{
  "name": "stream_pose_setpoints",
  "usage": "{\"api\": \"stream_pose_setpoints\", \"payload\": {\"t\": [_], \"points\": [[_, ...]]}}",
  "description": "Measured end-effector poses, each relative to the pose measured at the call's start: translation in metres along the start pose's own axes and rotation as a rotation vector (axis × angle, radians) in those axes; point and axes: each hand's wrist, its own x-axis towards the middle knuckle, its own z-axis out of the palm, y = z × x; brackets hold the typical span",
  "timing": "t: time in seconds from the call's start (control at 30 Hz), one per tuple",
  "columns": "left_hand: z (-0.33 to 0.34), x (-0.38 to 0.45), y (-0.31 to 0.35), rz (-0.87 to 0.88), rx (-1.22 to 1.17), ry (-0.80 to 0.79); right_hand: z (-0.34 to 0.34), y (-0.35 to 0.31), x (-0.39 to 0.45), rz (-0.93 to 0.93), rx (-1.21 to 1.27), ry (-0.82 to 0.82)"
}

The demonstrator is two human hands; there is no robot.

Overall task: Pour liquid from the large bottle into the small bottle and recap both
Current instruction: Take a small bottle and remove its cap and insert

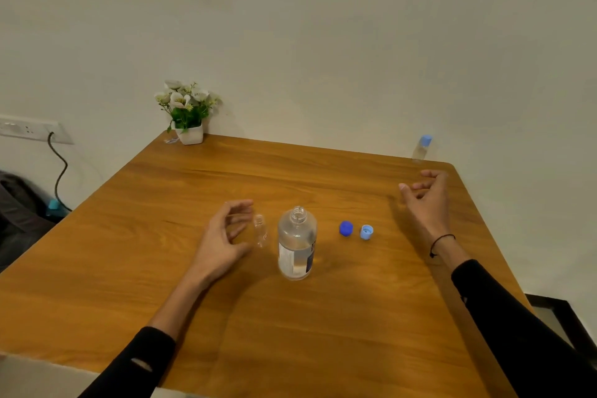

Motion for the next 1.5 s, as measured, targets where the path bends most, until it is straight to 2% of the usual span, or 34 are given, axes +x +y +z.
{"api": "stream_pose_setpoints", "payload": {"t": [0.17, 0.5, 0.67, 0.8, 0.93, 1.17, 1.23, 1.37, 1.5], "points": [[-0.002, 0.02, 0.011, 0.077, -0.038, 0.194, 0.002, 0.005, 0.06, 0.152, -0.035, 0.11], [0.0, 0.067, 0.019, 0.216, -0.019, 0.219, 0.032, 0.009, 0.147, 0.311, -0.292, 0.058], [-0.001, 0.069, 0.016, 0.228, -0.041, 0.214, 0.038, 0.012, 0.154, 0.274, -0.3, 0.093], [0.001, 0.064, 0.039, 0.29, -0.07, 0.198, 0.033, -0.008, 0.122, 0.141, -0.181, 0.038], [0.015, 0.048, 0.086, 0.404, -0.08, 0.15, 0.023, -0.064, 0.054, -0.053, -0.015, -0.077], [0.056, -0.013, 0.158, 0.562, 0.199, 0.037, -0.009, -0.179, -0.072, -0.153, 0.354, -0.418], [0.066, -0.028, 0.164, 0.594, 0.276, 0.048, -0.015, -0.199, -0.1, -0.196, 0.36, -0.481], [0.066, -0.05, 0.164, 0.648, 0.329, 0.189, -0.025, -0.218, -0.133, -0.249, 0.385, -0.573], [0.058, -0.062, 0.153, 0.676, 0.341, 0.202, -0.037, -0.225, -0.136, -0.335, 0.155, -0.578]]}}
